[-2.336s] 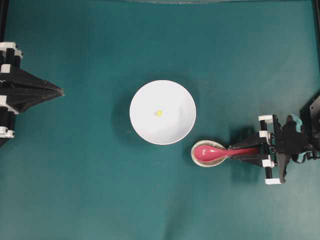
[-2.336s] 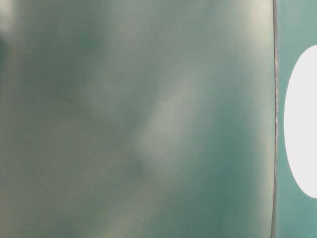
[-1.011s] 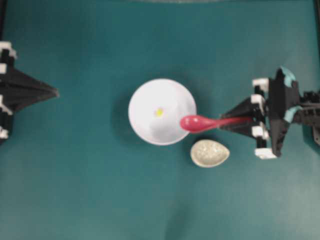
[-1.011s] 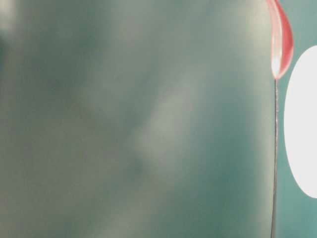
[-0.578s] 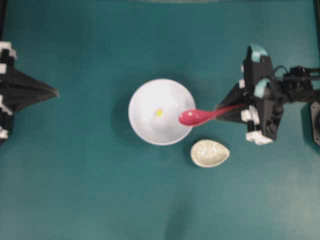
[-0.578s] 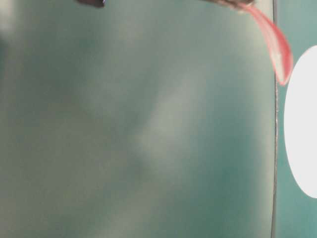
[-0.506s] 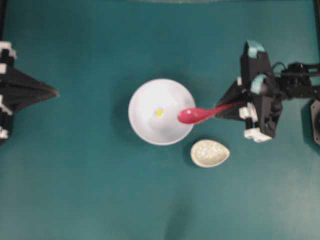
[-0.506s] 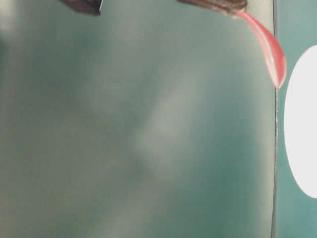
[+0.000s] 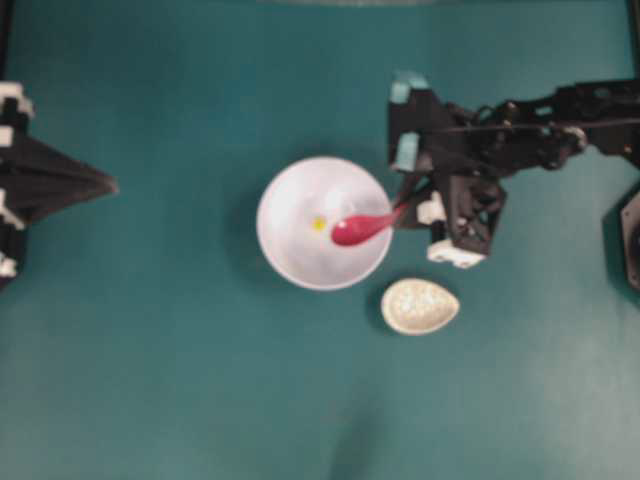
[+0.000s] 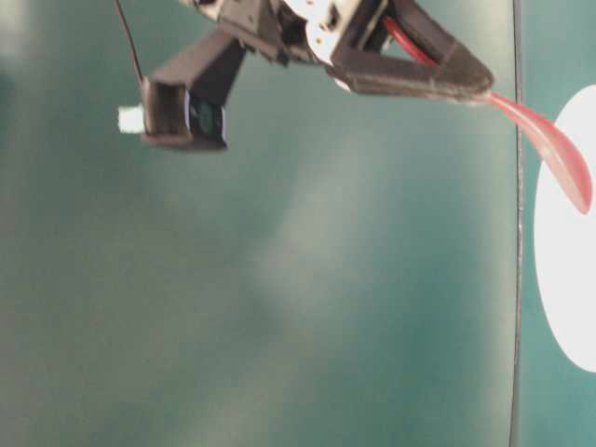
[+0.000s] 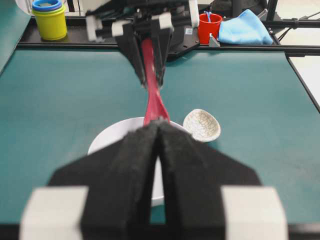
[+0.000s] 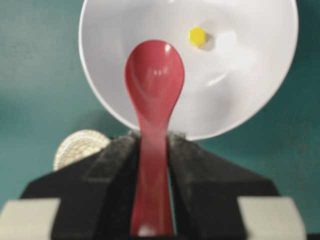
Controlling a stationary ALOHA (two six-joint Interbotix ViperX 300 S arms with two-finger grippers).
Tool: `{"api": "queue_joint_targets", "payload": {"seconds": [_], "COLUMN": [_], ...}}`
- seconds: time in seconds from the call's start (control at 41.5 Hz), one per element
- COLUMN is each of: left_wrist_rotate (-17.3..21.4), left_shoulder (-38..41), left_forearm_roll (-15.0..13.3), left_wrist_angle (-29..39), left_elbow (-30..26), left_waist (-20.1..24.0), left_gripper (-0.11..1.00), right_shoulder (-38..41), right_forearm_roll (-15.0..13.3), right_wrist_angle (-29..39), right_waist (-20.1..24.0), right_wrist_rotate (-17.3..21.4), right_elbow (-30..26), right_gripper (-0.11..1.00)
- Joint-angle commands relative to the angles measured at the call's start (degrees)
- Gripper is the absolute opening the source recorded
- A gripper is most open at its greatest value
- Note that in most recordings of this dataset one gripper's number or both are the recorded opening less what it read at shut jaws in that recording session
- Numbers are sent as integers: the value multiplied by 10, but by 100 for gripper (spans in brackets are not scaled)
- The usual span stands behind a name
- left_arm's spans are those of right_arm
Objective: Scoop the yellow hexagonal prism block from the bowl with a spoon using the right arm.
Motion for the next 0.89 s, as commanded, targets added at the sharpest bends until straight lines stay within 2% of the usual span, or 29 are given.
{"api": "queue_joint_targets", "payload": {"seconds": [0.0,0.096,0.289,0.867], "left_wrist_rotate": [-1,-1,1,4], "left_shoulder": [3,3,3,3], "left_forearm_roll": [1,1,2,1], "left_wrist_angle": [-4,-2,1,1], "left_elbow": [-17,-17,-17,-17], "left_waist": [0,0,0,0], "left_gripper": [0,0,0,0], "right_shoulder": [13,30,52,101], "right_forearm_roll": [-16,-40,-69,-73], "right_wrist_angle": [15,17,16,-50], "right_waist": [-1,-2,-1,-1], "right_wrist_rotate": [4,18,44,44], "right_elbow": [-33,-42,-42,-45], "right_gripper": [25,25,25,25]}}
